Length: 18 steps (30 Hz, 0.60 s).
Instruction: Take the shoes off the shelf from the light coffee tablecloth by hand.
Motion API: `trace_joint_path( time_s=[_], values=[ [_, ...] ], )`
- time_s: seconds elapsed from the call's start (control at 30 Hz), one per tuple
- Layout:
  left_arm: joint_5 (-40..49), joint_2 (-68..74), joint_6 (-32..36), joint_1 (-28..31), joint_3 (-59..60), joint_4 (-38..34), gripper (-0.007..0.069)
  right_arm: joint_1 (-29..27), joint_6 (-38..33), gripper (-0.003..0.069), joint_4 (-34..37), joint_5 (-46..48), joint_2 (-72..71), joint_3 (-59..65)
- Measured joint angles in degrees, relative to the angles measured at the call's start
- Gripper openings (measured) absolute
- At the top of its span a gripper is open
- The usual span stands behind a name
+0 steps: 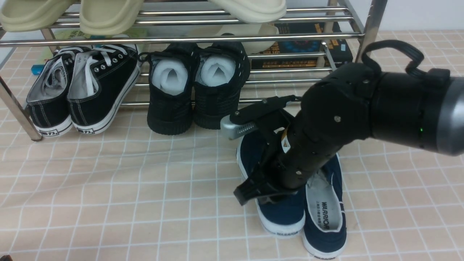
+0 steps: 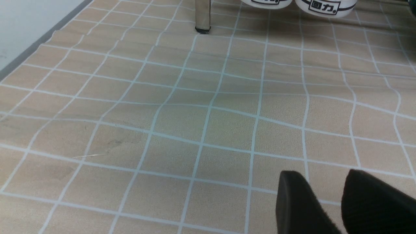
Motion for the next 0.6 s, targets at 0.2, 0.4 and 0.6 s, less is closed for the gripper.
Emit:
trace_joint_path(
  time_s=[0.2, 0.4, 0.6],
  values=[
    [0.0, 0.0, 0.0, 0.0, 0.0, 0.0, 0.0243, -0.1, -0.2, 0.0352, 5.5, 2.2, 0.0, -0.2],
    [0.0, 0.0, 0.0, 0.0, 0.0, 0.0, 0.0243, -0.2, -5.4, 0.0299, 6.2, 7.4, -1.4, -2.7],
    [0.0, 0.0, 0.0, 0.0, 0.0, 0.0, 0.0243, -0.3, -10.0, 0.008, 4.6, 15.5, -8.9, -6.4]
  ],
)
